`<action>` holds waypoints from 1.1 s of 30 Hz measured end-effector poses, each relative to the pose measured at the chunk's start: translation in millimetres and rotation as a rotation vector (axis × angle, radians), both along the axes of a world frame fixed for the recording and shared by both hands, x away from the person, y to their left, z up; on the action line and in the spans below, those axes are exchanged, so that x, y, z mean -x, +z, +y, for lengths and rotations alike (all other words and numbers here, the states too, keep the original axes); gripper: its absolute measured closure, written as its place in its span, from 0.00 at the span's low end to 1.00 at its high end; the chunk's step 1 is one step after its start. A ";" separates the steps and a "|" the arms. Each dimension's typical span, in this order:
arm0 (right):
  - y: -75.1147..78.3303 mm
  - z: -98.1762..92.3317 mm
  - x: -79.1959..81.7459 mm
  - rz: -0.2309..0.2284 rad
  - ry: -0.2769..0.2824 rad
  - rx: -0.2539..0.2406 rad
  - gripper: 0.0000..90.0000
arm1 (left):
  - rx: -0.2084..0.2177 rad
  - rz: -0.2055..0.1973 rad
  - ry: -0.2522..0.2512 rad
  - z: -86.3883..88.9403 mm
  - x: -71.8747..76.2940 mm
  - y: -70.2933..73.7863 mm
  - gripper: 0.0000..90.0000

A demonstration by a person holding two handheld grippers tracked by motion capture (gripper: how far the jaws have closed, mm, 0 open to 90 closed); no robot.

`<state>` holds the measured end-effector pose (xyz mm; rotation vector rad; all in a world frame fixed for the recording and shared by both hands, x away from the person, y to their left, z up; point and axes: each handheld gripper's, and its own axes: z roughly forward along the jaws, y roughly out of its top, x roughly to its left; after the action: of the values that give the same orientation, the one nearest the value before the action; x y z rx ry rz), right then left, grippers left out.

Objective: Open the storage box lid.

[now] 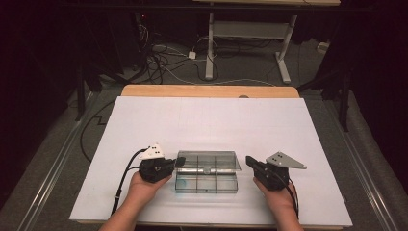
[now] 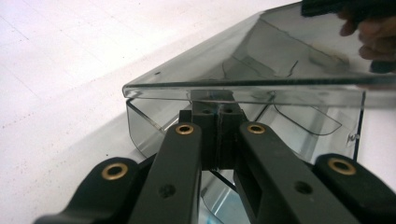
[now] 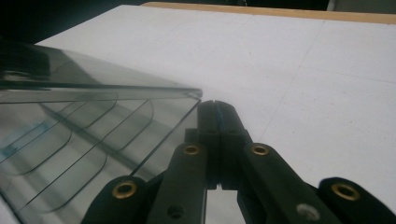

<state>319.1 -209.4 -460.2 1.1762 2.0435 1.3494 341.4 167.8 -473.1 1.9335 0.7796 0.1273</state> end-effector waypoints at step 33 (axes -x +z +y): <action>20.3 29.6 -55.6 -0.004 -0.019 -0.008 1.00 | 0.064 0.003 0.011 7.2 -22.9 4.5 0.97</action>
<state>374.7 -179.8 -439.9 1.1924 2.0216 1.3510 364.2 175.0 -468.6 1.8694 0.7876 0.1052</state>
